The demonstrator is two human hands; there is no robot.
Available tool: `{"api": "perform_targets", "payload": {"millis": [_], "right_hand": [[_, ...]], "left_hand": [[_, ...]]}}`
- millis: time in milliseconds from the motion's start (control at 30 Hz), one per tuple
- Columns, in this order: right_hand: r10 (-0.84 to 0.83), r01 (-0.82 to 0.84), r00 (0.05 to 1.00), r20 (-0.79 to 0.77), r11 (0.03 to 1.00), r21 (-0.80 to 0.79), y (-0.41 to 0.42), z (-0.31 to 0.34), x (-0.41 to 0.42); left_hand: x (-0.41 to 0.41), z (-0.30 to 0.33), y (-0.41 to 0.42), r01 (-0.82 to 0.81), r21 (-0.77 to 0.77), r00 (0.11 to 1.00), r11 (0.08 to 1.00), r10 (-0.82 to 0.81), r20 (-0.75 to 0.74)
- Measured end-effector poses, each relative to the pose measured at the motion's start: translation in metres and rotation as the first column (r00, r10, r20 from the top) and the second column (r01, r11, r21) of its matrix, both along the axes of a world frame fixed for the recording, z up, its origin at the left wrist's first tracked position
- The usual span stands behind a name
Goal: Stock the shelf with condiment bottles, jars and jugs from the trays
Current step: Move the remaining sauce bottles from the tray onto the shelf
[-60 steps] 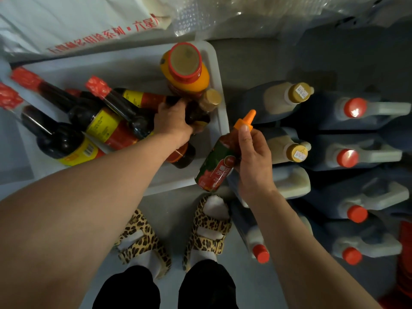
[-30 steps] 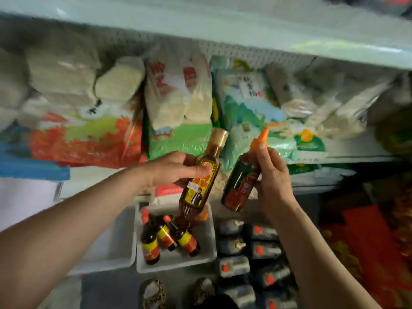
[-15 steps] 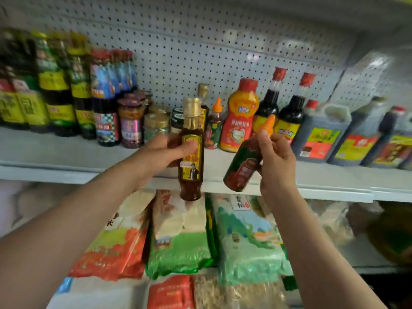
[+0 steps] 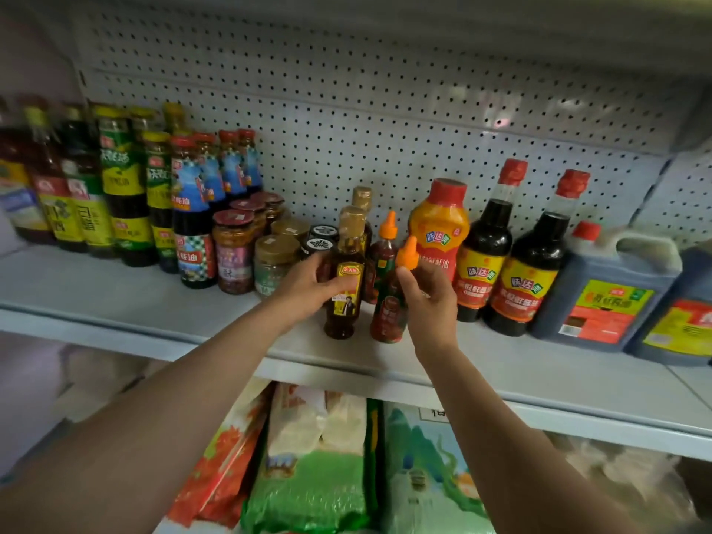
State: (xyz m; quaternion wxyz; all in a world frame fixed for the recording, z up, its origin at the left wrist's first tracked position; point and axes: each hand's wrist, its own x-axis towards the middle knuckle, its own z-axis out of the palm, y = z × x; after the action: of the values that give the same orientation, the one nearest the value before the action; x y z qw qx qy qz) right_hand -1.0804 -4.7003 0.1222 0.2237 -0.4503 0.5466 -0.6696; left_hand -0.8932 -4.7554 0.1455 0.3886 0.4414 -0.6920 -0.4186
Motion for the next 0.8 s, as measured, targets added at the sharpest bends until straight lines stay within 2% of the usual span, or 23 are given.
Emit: {"api": "perform_targets", "payload": {"millis": [100, 200, 300, 400, 567, 800], "right_hand": [[0.035, -0.037, 0.998, -0.057, 0.999, -0.023, 0.0, -0.01, -0.006], [0.087, -0.092, 0.992, -0.089, 0.994, -0.053, 0.0, -0.016, -0.013], [0.155, -0.158, 0.982, -0.11, 0.987, -0.021, -0.001, -0.025, -0.019], [0.197, -0.195, 0.97, -0.142, 0.98, 0.031, 0.0, -0.037, -0.022], [0.188, -0.177, 0.978, -0.091, 0.978, 0.112, -0.002, -0.039, -0.02], [0.086, -0.064, 0.982, -0.169, 0.99, 0.129, -0.018, -0.038, -0.012]], "left_hand": [[-0.001, -0.008, -0.002, 0.013, -0.015, 1.0, 1.0, -0.013, -0.002], [0.002, -0.027, -0.001, 0.023, -0.007, 0.998, 1.0, -0.022, 0.055], [0.007, -0.048, -0.002, 0.02, 0.027, 0.998, 0.999, -0.021, 0.059], [0.004, -0.06, -0.01, -0.047, 0.024, 0.999, 0.999, 0.046, 0.027], [-0.008, -0.061, -0.018, -0.135, -0.033, 0.99, 0.99, 0.136, 0.031], [-0.011, -0.067, -0.016, -0.214, -0.201, 0.97, 0.956, 0.232, 0.068]]}}
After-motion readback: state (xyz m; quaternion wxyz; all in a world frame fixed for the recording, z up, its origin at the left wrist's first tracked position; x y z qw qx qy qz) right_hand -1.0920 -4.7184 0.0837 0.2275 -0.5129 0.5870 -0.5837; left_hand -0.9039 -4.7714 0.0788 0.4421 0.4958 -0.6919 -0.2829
